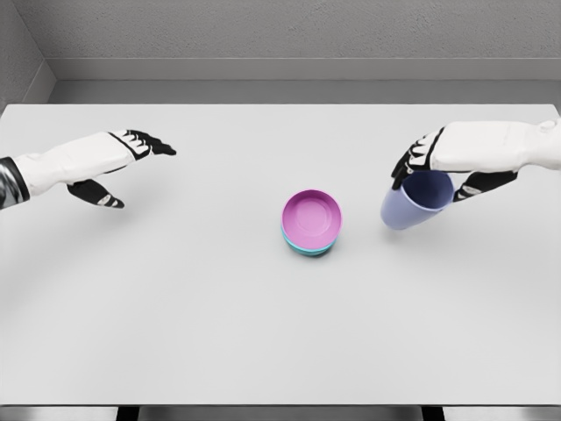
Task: Stacking bowl and cup with both arms
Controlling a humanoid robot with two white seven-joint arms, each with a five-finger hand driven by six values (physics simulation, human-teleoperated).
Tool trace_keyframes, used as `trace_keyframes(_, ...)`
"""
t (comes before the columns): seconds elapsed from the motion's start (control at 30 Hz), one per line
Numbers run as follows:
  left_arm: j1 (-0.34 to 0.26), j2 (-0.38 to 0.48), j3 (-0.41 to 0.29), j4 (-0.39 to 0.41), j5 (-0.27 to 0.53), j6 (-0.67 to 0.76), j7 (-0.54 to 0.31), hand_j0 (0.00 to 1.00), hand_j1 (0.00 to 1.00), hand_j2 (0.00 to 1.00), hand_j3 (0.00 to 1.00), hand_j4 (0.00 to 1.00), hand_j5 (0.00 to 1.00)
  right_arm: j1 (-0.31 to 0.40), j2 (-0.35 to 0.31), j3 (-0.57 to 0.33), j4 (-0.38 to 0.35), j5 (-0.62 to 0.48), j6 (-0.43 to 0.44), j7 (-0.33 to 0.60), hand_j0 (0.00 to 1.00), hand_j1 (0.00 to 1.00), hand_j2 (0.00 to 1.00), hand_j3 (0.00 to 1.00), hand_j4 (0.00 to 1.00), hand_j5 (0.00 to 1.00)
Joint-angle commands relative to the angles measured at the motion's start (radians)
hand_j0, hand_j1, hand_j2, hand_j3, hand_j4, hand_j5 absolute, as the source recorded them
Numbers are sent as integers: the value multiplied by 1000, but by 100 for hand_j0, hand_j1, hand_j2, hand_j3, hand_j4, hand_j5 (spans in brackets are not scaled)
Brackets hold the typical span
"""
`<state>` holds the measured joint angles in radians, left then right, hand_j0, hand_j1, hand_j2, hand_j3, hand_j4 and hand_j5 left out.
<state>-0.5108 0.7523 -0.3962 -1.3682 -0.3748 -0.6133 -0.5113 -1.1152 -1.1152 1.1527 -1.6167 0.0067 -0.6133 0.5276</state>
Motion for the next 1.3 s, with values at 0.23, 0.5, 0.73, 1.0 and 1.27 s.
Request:
trace_keyframes(0.23, 0, -11, 0, 1, 2, 2, 0, 100, 100, 100, 100, 100, 100, -12, -2, 2, -43, -7, 2, 0, 67, 67, 67, 67, 67, 67)
trace_keyframes(0.5, -2, -14, 2, 3, 4, 2, 0, 100, 100, 100, 100, 100, 100, -21, 14, 4, -60, -7, 2, 2, 67, 67, 67, 67, 67, 67)
trace_keyframes(0.73, -2, -14, 0, 3, 4, 2, 0, 100, 100, 100, 100, 100, 100, -23, 28, 4, -61, -7, 2, 0, 67, 67, 67, 67, 67, 67)
trace_keyframes(1.0, -2, -14, 0, 3, 2, 2, 0, 100, 100, 100, 100, 100, 100, -23, 72, 7, -63, -7, 2, 2, 67, 67, 67, 67, 67, 67)
trace_keyframes(1.27, -2, -14, 0, 3, 4, 2, 0, 100, 100, 100, 100, 100, 100, -28, 77, 7, -69, -7, 2, 2, 67, 67, 67, 67, 67, 67)
